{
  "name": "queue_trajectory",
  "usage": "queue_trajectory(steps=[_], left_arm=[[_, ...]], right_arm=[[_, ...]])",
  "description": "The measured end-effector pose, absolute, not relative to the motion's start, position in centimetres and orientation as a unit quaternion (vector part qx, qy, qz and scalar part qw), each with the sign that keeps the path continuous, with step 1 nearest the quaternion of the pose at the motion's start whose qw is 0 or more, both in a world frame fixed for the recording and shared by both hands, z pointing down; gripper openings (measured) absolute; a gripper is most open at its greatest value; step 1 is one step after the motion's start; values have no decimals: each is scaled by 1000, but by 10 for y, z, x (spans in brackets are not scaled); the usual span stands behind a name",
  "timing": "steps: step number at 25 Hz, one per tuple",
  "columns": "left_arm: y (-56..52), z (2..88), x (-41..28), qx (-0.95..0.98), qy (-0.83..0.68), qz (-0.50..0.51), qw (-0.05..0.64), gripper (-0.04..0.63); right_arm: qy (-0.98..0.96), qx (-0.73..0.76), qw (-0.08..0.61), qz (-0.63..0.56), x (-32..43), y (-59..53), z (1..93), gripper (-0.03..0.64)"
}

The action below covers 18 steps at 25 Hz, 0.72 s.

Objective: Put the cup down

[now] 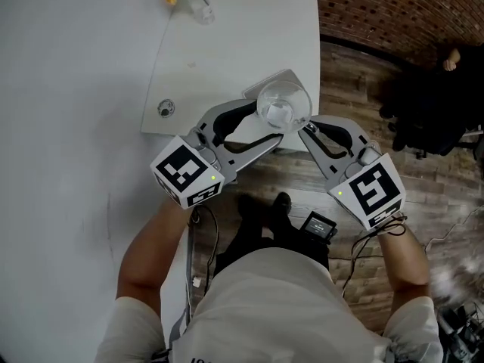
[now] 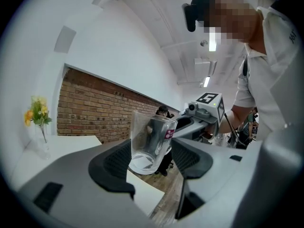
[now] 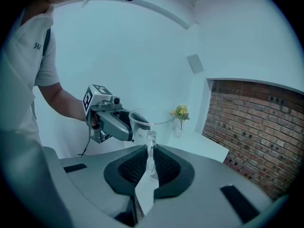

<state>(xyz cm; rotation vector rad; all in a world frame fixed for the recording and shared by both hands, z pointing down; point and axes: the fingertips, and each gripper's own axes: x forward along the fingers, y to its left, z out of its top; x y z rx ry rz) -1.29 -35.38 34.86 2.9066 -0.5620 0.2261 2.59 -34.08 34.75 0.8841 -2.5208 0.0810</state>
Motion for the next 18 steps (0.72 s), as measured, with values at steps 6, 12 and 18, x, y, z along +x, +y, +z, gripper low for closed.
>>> queue_trajectory(steps=[6,12,18], left_arm=[[-390,365,-18,971,-204,83,94,270],[-417,399,-23,965,-215,101,112,270],[-431,451,-36,959,-214,125,136,270]], right_arm=[[-924,311,219,34,19,-380,365,35],[-924,299,235,39,13,-407,398,35],[-926,279,250,36,0,-421,448,35]])
